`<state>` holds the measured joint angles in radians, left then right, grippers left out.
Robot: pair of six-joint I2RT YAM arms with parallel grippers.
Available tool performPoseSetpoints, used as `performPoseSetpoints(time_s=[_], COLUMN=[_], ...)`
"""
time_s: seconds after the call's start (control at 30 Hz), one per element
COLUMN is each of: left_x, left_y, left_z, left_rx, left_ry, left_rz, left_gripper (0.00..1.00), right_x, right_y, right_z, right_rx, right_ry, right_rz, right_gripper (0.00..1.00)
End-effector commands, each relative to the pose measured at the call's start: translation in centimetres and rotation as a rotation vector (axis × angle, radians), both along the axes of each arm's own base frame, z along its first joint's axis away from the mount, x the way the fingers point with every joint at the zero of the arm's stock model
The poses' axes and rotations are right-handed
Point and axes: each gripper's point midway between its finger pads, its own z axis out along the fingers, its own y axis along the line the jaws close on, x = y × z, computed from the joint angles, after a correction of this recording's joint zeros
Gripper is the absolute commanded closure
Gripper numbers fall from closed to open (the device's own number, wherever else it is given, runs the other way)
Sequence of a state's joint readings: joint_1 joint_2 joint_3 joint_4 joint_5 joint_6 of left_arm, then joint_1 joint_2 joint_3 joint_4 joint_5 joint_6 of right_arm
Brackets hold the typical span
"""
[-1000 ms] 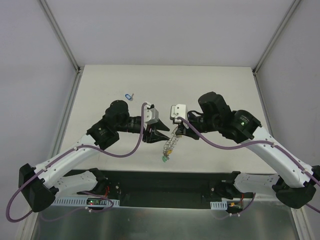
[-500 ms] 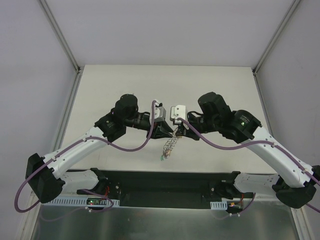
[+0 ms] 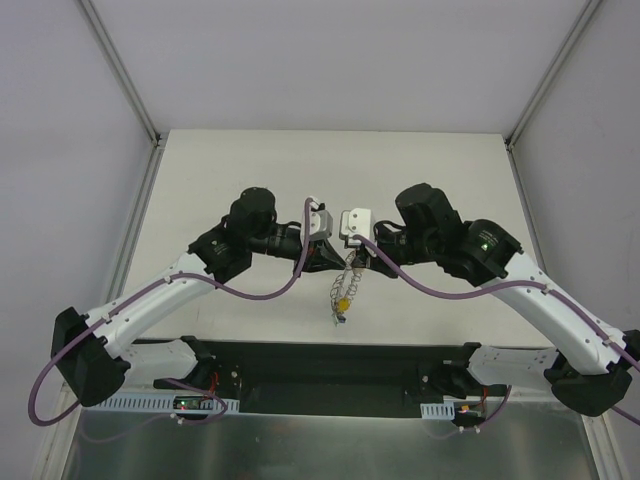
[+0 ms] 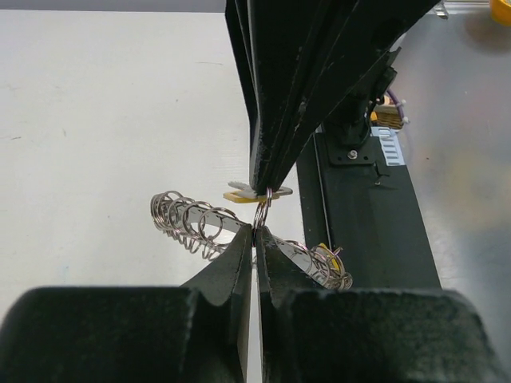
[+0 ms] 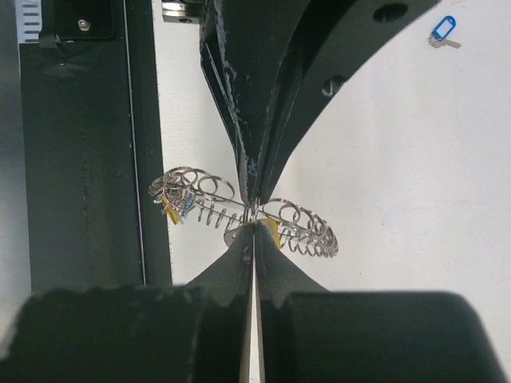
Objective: Put the keys on the keyring
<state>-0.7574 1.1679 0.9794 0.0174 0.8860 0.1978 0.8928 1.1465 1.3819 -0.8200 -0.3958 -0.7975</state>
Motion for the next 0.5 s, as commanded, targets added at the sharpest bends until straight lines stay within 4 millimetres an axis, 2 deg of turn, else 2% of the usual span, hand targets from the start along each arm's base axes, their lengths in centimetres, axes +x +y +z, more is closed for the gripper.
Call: performPoseSetpoints(time_s=[0.0,0.17,0.37,0.47], left_x=[1.9,3.1,3.2,3.2], left_y=[1.5,3.0,3.3,3.4], left_z=[3.1,4.0,6.4,6.3], left_rx=[-0.056,-0.098,-0.225,-0.254], left_ry=[-0.030,0.038,0.051,0.055], left_rz=[0.136,0.244,0.296,0.310], left_gripper=[1.00,1.00,1.00,1.00], right_x=[0.5,0.1,-0.3,0.0], right_y=[-0.4,-0.6,1.1,2.1], right_z=[1.7,1.0,0.2,0.6], right_rx=[0.040,0.053,0.135,0.192], right_ry=[-0.073,-0.052,0.018,0.029], right_rz=[-0.029,-0.042,-0.038,-0.051], right_gripper=[0.99,0.99,0.99,0.99])
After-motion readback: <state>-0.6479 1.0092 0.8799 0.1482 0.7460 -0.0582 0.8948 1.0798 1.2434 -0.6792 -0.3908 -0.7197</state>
